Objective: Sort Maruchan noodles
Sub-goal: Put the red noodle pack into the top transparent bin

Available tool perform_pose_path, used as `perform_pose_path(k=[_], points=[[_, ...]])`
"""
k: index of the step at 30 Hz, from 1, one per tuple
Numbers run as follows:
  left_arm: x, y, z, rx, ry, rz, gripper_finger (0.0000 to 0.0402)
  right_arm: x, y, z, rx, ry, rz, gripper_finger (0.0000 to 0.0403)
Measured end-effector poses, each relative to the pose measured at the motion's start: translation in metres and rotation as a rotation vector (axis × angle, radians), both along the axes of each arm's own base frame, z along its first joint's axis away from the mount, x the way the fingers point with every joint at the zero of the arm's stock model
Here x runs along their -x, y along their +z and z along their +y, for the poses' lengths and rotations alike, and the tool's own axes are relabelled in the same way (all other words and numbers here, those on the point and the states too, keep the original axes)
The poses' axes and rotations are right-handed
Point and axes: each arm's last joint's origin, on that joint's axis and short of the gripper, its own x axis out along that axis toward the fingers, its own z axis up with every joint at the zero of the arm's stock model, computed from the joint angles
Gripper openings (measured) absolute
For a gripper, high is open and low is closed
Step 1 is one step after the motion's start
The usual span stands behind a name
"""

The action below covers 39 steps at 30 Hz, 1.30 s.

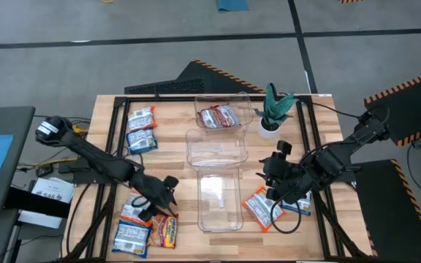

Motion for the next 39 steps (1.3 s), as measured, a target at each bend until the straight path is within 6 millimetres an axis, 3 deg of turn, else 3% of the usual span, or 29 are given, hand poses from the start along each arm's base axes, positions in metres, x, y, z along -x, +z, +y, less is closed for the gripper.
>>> perform_pose_path(k=[4, 11, 23, 26, 31, 39], points=[[-0.008, -0.017, -0.008, -0.102, -0.037, 0.029, 0.0217, 0.0, 0.0, 0.0, -0.001, 0.0, -0.001, 0.0211], [-0.018, -0.04, -0.014, -0.118, -0.066, 0.121, 0.0217, 0.0, 0.0, 0.0, 0.0, 0.0, 0.0, 0.0211], [-0.022, -0.053, -0.019, -0.068, -0.111, 0.17, 0.0209, 0.0, 0.0, 0.0, 0.001, 0.002, 0.001, 0.0211], [-0.022, -0.053, -0.018, -0.079, -0.104, 0.172, 0.0166, 0.0, 0.0, 0.0, 0.001, 0.001, 0.001, 0.0211], [-0.023, -0.052, -0.01, -0.096, -0.099, 0.173, 0.0023, 0.0, 0.0, 0.0, 0.001, 0.001, 0.001, 0.0211], [-0.021, -0.027, 0.02, -0.113, -0.012, 0.146, 0.0, 0.0, 0.0, 0.0, 0.001, 0.001, 0.0, 0.0211]])
